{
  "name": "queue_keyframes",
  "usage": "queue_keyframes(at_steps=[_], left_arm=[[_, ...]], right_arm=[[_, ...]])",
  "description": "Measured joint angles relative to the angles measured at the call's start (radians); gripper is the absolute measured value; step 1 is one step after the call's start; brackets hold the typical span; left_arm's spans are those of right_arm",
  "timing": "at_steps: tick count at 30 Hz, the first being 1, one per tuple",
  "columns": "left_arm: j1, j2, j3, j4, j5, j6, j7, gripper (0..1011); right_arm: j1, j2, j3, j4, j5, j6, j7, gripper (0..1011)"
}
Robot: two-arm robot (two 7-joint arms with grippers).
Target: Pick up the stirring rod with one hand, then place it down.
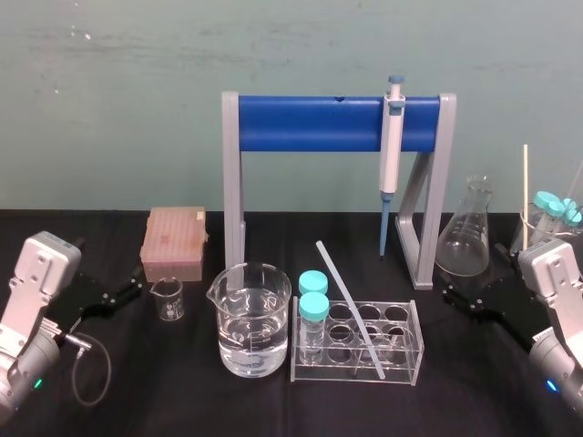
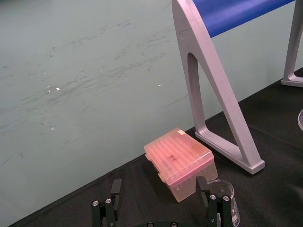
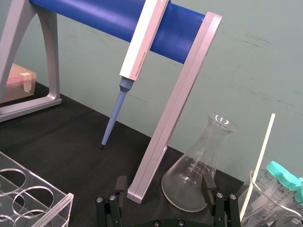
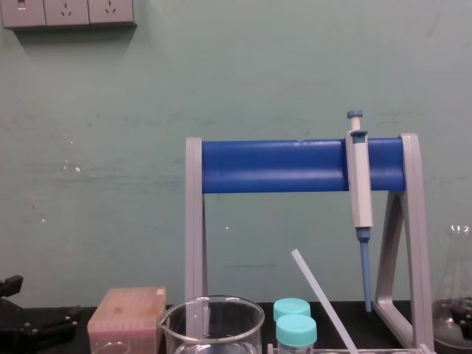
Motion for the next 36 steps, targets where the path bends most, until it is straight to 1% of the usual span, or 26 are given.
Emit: queue_keyframes(at_steps=[36], left_arm=[[0.000,0.000,0.000,0.000,0.000,0.000,0.000,1000]], right_arm=[[0.000,0.000,0.000,0.000,0.000,0.000,0.000,1000]])
